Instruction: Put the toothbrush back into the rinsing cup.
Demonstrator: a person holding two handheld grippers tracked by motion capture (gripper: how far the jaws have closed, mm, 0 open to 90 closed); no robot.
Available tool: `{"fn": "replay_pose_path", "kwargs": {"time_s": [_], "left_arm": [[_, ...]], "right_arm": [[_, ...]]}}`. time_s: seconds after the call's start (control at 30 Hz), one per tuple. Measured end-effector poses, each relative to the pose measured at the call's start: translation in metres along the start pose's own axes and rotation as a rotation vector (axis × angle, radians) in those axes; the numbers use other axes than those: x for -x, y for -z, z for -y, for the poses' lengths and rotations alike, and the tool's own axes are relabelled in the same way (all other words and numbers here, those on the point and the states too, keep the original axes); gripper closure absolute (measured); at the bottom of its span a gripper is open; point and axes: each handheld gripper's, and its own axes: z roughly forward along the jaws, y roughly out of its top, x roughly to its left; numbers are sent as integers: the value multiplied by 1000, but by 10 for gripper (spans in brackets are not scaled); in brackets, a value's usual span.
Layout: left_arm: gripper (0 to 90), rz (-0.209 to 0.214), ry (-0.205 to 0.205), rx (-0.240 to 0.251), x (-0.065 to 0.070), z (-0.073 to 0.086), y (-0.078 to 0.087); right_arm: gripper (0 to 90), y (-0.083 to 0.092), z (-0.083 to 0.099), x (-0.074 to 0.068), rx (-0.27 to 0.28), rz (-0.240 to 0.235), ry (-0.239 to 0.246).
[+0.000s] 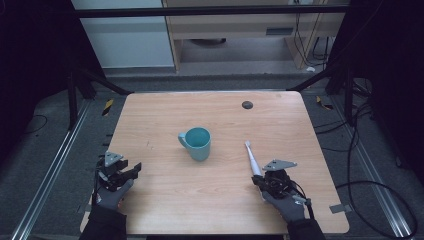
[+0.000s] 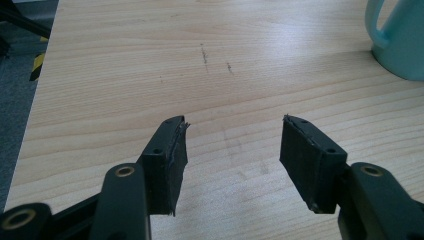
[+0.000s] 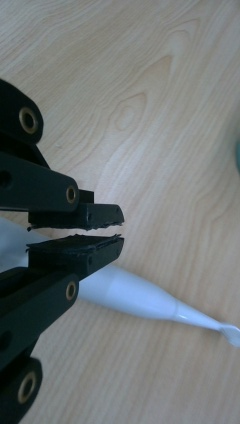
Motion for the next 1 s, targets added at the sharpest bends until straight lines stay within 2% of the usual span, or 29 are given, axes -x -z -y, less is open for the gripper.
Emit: {"fn": "replay_pose_path", "kwargs": {"time_s": [0.13,0.17,0.2,0.23,0.33,0.53,0.87,1.0], "left_arm": [[431,-1,-1,-2,0,0,-1],[430,-1,-1,-2,0,0,-1],[430,-1,-1,-2,0,0,-1],[429,1,1,-4,0,0,-1],[427,1,0,-5,0,0,-2],[423,-1,-6,-6,1,0,-2],[419,4,-16,-11,2,0,-3],[418,5,-19,-12,2,1,-4]], "right_arm": [[756,6,-9,0,21,35,-23],[717,8,-14,1,15,65,-40],[717,8,-14,1,15,65,-40],[691,9,-17,1,7,98,-55],[655,11,-20,3,3,142,-62],[600,13,-25,6,-10,141,-84],[547,8,-27,9,-87,180,-98],[526,7,-29,8,-103,176,-116]]}}
